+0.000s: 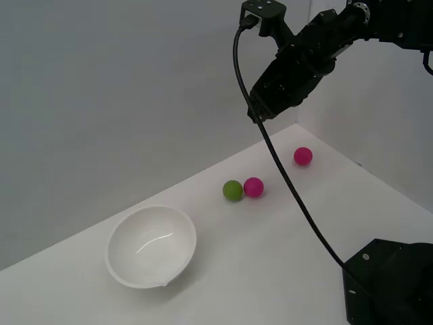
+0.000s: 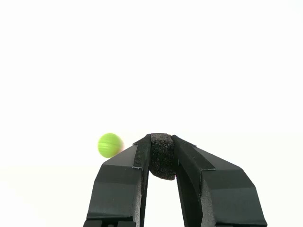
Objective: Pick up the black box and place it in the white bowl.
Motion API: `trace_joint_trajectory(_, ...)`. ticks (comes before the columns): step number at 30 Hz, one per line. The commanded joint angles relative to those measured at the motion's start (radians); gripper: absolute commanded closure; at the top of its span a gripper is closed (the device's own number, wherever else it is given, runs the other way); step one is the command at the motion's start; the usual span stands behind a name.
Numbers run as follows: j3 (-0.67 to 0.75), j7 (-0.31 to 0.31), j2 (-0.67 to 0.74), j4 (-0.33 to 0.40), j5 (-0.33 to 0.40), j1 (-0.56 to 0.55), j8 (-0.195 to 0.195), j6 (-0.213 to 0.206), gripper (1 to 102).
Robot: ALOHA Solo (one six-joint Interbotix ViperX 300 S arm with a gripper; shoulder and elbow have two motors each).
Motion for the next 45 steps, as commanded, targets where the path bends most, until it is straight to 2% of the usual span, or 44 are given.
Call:
trace_joint_trajectory(1, 0.034, 0.012, 0.029, -0.003, -0.005, -0.051, -0.011, -0.025, 100)
trace_joint_trajectory(5, 0.041, 0.008, 0.035, -0.003, -0.005, -0.141, -0.018, -0.067, 100)
trace_joint_trajectory(8, 0.034, -0.02, 0.029, -0.003, -0.005, -0.193, -0.025, -0.097, 100)
trace_joint_trajectory(12, 0.023, -0.041, 0.02, -0.005, -0.005, -0.253, -0.054, -0.1, 100)
trace_joint_trajectory(18, -0.005, -0.117, -0.009, -0.005, -0.006, -0.36, -0.101, -0.106, 100)
trace_joint_trajectory(25, -0.071, -0.192, -0.072, -0.011, -0.014, -0.469, -0.129, -0.115, 100)
trace_joint_trajectory(37, -0.199, -0.298, -0.204, -0.034, -0.037, -0.607, -0.129, -0.149, 100)
trace_joint_trajectory(45, -0.264, -0.324, -0.268, -0.034, -0.035, -0.632, -0.129, -0.158, 100)
